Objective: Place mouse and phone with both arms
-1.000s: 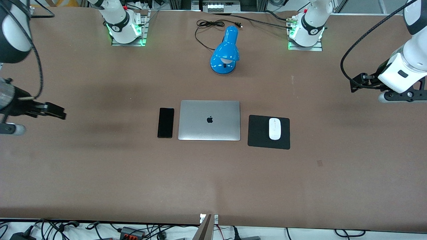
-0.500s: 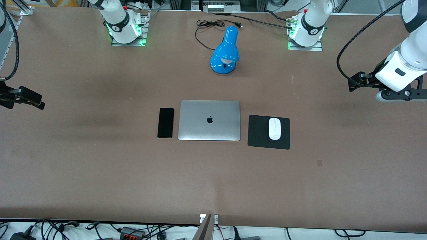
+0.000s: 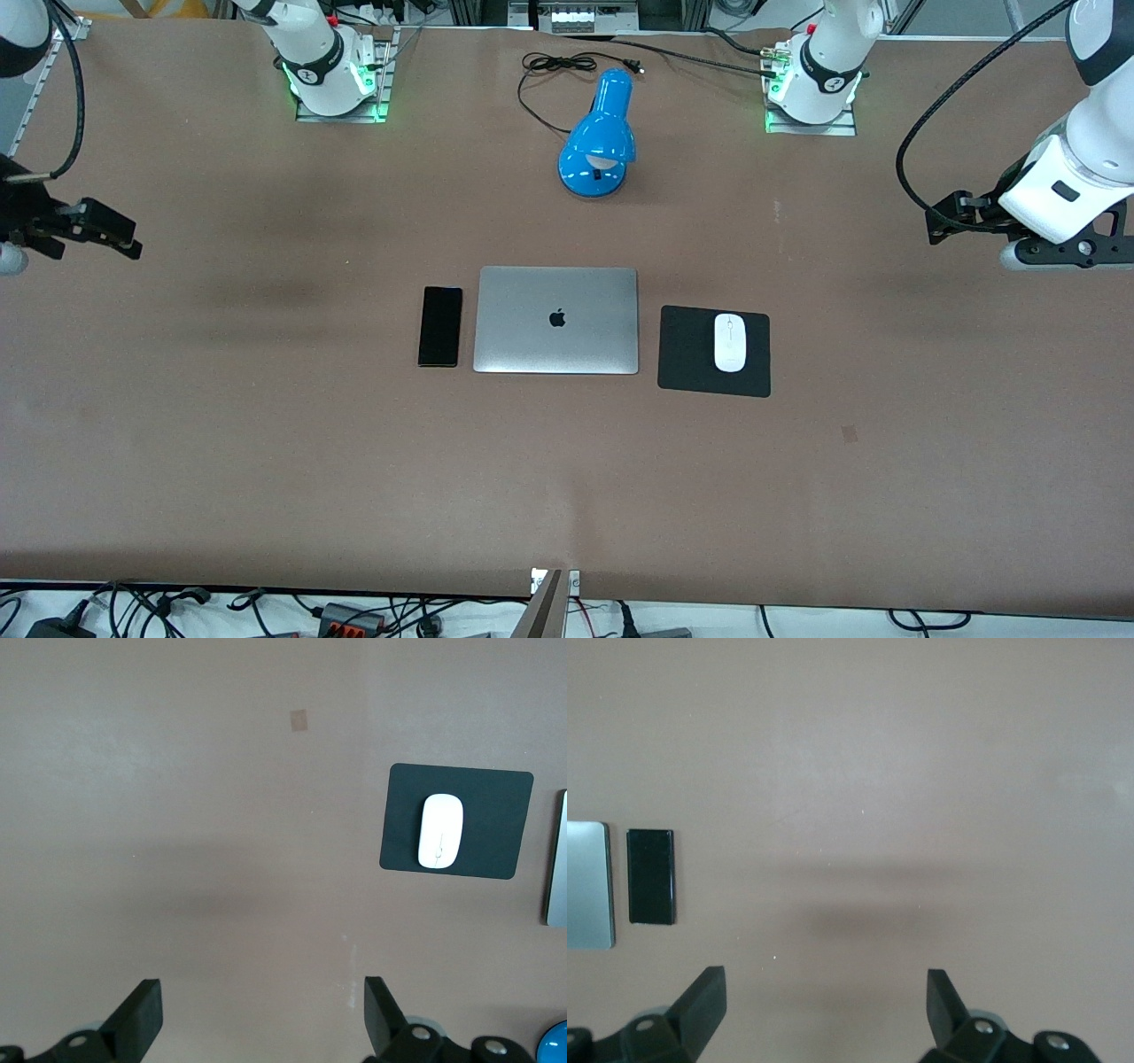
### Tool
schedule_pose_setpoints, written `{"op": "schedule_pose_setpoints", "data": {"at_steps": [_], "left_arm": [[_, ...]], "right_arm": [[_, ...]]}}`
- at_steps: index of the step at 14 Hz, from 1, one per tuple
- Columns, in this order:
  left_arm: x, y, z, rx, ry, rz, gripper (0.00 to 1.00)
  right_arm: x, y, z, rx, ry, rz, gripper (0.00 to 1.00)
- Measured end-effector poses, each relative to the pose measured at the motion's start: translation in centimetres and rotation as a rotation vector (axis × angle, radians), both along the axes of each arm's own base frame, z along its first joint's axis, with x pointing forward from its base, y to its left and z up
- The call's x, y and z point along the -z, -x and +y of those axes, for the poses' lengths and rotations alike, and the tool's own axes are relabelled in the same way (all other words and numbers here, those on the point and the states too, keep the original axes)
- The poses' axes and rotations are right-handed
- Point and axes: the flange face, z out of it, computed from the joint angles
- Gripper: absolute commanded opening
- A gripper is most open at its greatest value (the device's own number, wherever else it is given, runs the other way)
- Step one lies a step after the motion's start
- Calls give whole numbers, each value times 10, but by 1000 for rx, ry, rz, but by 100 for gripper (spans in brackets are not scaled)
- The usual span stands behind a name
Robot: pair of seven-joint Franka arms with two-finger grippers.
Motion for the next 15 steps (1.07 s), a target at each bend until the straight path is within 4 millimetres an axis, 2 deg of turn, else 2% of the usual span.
{"op": "schedule_pose_setpoints", "data": {"at_steps": [5, 15], "left_arm": [[0, 0, 5, -8, 0, 0, 100], [0, 0, 4, -8, 1, 0, 100]], "right_arm": [[9, 11, 0, -19, -1, 5, 100], [4, 12, 5, -29, 0, -7, 100]]}}
